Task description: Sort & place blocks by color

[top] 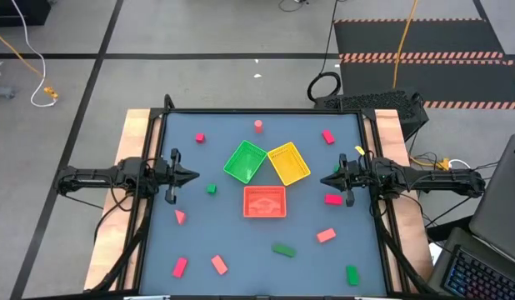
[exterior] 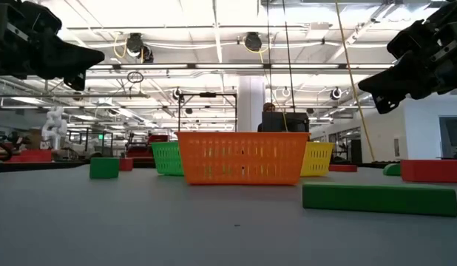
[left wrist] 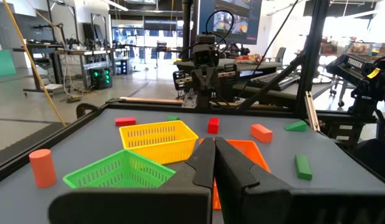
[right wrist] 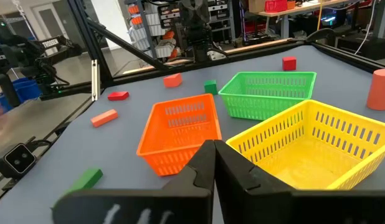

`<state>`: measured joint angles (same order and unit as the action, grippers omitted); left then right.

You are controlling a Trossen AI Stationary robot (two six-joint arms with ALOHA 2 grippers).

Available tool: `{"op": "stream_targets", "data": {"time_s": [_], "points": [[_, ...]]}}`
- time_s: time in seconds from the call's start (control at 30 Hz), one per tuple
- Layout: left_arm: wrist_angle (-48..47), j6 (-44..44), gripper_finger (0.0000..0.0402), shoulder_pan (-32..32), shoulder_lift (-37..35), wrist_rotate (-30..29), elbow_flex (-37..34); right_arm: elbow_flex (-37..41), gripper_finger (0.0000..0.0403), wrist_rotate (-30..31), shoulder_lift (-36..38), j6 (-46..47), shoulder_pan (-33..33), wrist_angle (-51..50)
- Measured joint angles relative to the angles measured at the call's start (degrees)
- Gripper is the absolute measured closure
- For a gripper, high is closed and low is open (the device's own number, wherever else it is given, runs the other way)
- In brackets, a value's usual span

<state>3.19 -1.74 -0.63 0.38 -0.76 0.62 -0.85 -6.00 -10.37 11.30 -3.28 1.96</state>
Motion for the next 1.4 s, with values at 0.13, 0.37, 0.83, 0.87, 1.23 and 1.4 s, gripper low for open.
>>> {"op": "stream_targets", "data": {"time_s": [0.13, 0.37, 0.83, 0.87, 1.23, 1.4], "points": [[0.0, 0.0, 0.0396, 0.0, 0.0, 0.0, 0.0, 0.0, 0.0403, 0.0, 0.0, 0.0, 0.0, 0.0], [0.0, 0.0, 0.0396, 0.0, 0.0, 0.0, 0.0, 0.0, 0.0403, 0.0, 0.0, 0.0, 0.0, 0.0], [2.2, -0.3, 0.0396, 0.0, 0.0, 0.0, 0.0, 0.0, 0.0403, 0.0, 0.0, 0.0, 0.0, 0.0], [2.9, -0.3, 0.0396, 0.0, 0.0, 0.0, 0.0, 0.0, 0.0403, 0.0, 0.0, 0.0, 0.0, 0.0], [8.5, -2.9, 0.0394, 0.0, 0.0, -1.5, 0.0, 0.0, 0.0403, 0.0, 0.0, 0.0, 0.0, 0.0], [5.1, -4.1, 0.035, 0.0, 0.0, -7.1, 0.0, 0.0, 0.0403, 0.0, 0.0, 0.0, 0.0, 0.0]]}}
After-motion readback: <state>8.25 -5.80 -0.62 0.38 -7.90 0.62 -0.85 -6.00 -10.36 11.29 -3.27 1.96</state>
